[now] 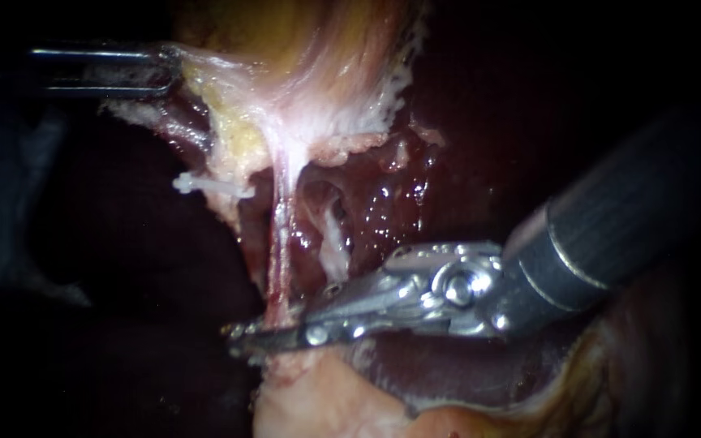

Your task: Going back first clip right tube

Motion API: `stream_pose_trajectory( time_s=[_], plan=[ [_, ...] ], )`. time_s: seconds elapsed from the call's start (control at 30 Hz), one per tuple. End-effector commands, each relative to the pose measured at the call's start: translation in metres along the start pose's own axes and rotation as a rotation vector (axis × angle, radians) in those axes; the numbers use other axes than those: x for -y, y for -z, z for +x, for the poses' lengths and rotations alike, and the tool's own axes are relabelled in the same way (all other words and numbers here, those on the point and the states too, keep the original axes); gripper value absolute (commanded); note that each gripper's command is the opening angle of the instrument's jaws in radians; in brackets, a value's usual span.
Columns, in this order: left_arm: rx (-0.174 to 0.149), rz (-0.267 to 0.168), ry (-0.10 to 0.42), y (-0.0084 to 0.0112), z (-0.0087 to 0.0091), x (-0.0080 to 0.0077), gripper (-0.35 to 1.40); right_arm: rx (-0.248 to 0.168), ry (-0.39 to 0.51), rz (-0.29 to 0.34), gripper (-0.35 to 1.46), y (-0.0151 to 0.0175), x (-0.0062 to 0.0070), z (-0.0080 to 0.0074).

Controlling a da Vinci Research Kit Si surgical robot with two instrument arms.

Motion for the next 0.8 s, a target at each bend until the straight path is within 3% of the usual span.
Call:
stream_pose_trajectory(
  time_s=[0.03,0.2,0.23,0.33,0.4,0.6,0.8],
  plan=[
    [0.001,0.002,0.000,0.0000,0.0000,-0.0001,-0.35,-0.002,-0.001,-0.003,-0.35,0.0001,0.0000,0.0000],
    [-0.002,0.008,0.000,0.0000,0.0000,-0.0002,-0.35,-0.004,-0.003,-0.004,-0.35,0.0003,-0.0002,0.0004],
    [-0.002,0.008,0.000,0.0000,0.0000,-0.0002,-0.35,-0.012,-0.003,0.001,-0.27,0.0004,-0.0002,0.0004],
    [-0.003,0.009,0.001,-0.0001,0.0000,-0.0002,-0.35,-0.060,0.000,0.029,0.28,0.0003,-0.0002,0.0004],
    [0.000,0.010,0.000,-0.0002,0.0000,-0.0002,-0.35,-0.081,0.001,0.040,0.40,0.0002,-0.0003,0.0004],
    [-0.001,0.011,0.000,-0.0002,-0.0001,-0.0002,-0.35,-0.102,0.002,0.050,0.46,-0.0001,-0.0004,0.0005],
    [-0.002,0.013,-0.001,-0.0004,-0.0003,-0.0003,-0.35,-0.133,0.227,-0.037,0.48,0.0007,-0.0018,0.0003]
  ],
)
